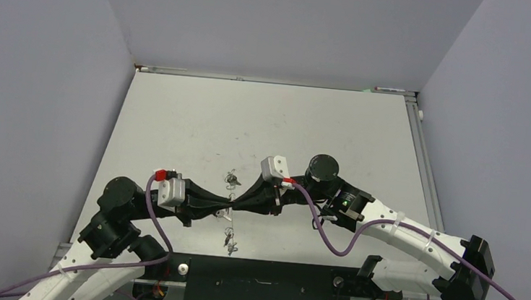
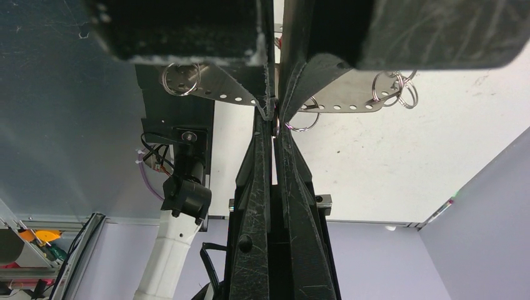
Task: Put the keys on the keyring
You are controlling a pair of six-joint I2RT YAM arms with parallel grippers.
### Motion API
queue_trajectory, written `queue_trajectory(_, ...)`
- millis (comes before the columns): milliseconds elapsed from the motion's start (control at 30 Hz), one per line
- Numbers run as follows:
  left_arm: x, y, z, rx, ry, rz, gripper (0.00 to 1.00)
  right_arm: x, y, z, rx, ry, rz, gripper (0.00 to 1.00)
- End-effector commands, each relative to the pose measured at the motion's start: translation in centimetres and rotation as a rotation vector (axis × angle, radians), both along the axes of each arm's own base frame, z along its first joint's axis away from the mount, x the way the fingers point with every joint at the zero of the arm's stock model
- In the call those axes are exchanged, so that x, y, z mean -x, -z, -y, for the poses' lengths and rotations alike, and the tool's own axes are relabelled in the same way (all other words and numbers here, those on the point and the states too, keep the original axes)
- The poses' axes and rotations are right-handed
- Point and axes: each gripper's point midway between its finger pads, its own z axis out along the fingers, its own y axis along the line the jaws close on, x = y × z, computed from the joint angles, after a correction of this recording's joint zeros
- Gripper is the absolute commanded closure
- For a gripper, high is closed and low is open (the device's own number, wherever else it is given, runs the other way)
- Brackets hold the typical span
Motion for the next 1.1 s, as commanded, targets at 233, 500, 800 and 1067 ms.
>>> queue_trajectory(233,-0.7,1.7,0.3,-0.032,0.008,-0.061,1.0,0.1,-3.7,-0.2,-0.139,0.0,0.086,0.91)
queue_trajectory(500,-2.0,2.4,-0.1,-0.039,-0.067,-0.071,1.0,-1.4,-3.4,1.7,-0.106,0.129,0.117,0.54)
queue_trajectory(800,-6.1,2.9,-1.7,-0.015,-0.299,-0.136,1.0,-7.7,-4.9,5.4,-0.177,0.588,0.041,0.52)
queue_trajectory(1067,-9.7,2.6,-6.2,0.008,-0.616,-0.065,1.0,-11.3,-1.5,6.2,-0.093,0.81,-0.132,0.45)
